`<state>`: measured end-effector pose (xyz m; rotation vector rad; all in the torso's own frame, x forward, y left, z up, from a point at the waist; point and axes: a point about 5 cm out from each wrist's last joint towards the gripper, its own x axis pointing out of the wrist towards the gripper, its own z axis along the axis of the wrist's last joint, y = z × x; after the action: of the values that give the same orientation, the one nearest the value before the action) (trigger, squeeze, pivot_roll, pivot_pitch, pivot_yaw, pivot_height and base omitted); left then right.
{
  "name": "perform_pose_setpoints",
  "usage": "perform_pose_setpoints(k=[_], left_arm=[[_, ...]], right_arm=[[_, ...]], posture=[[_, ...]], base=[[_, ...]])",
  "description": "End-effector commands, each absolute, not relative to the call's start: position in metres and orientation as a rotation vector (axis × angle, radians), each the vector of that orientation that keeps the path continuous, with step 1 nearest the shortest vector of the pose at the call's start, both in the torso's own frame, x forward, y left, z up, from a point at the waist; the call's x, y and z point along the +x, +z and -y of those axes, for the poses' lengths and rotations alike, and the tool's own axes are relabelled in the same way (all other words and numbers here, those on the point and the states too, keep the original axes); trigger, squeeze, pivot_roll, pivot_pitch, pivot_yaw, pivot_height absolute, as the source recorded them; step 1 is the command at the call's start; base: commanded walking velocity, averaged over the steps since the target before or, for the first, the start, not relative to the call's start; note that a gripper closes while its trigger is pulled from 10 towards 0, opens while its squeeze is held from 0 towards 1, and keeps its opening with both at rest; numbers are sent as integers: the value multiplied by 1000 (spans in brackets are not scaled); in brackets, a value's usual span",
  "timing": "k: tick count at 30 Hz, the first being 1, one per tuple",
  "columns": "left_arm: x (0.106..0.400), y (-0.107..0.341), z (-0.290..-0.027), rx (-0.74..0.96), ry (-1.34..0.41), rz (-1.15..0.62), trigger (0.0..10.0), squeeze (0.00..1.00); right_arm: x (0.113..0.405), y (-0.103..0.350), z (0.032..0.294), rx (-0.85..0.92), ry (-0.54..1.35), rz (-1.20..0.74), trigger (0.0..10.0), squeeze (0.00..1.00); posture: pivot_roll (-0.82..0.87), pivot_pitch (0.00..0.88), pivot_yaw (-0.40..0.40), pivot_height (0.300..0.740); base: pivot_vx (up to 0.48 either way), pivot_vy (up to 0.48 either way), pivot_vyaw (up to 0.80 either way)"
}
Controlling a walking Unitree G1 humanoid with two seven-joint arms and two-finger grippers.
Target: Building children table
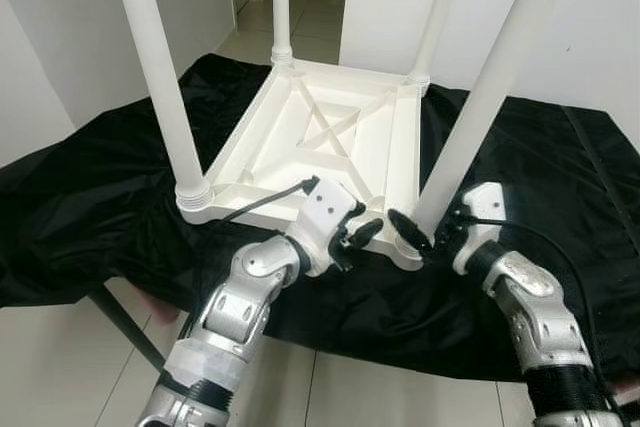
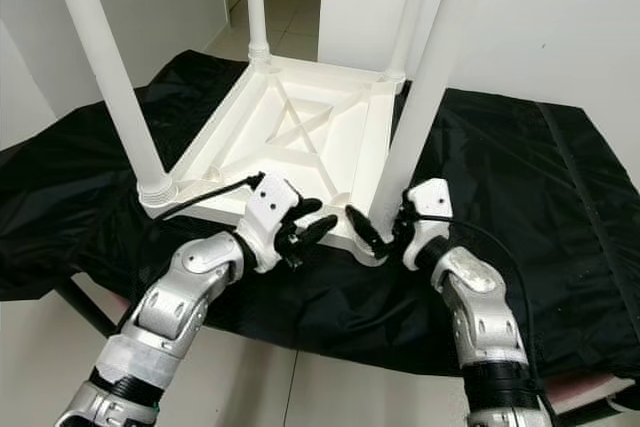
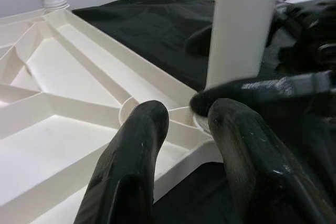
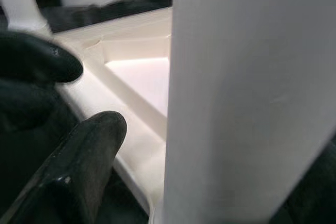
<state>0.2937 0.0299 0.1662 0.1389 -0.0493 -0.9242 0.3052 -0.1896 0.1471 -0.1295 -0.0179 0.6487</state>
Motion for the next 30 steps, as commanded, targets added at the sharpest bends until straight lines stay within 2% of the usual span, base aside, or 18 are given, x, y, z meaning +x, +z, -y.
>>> perform_pose_setpoints(k=[1,5,6,7,8,10,11,19,20,21,22,30], left_arm=[[294,169,-29,151,-935,56,10000,0],[294,169,-30,144,-945,51,10000,0],[290,167,-30,149,-967,44,10000,0],[290,167,-30,149,-967,44,10000,0],[287,165,-30,155,-983,40,10000,0],[287,165,-30,155,-983,40,10000,0],[285,164,-30,161,-994,36,10000,0],[284,162,-30,167,-996,28,10000,0],[284,162,-30,166,-995,26,10000,0],[284,162,-30,166,-995,26,10000,0],[282,160,-31,165,-993,20,10000,0],[281,159,-32,164,-991,14,10000,0]], right_arm=[[309,143,189,-133,699,-6,10000,0],[314,139,187,-156,733,-20,10000,0],[315,134,184,-152,751,-38,4471,0],[315,134,184,-152,751,-38,4471,0],[316,130,182,-148,765,-48,3451,0],[316,130,182,-148,765,-48,3451,0],[316,127,182,-131,769,-64,0,0],[309,118,187,-98,761,-103,0,0],[310,117,188,-102,743,-104,1765,0],[310,117,188,-102,743,-104,1765,0],[312,119,189,-74,673,-91,10000,0],[314,122,189,-48,624,-74,10000,0]], posture=[[-42,0,-19,740],[-39,0,-16,740],[-29,0,-17,740],[-29,0,-17,740],[-29,0,-17,740],[-29,0,-17,740],[-26,0,-18,740],[-25,0,-23,740],[-23,0,-25,740],[-23,0,-25,740],[-21,0,-28,740],[-21,0,-31,740]], base=[[0,0,0],[0,0,0],[0,0,0],[0,0,0],[0,0,0],[0,0,0],[0,0,0],[0,0,0],[0,0,0],[0,0,0],[0,0,0],[0,0,0]])
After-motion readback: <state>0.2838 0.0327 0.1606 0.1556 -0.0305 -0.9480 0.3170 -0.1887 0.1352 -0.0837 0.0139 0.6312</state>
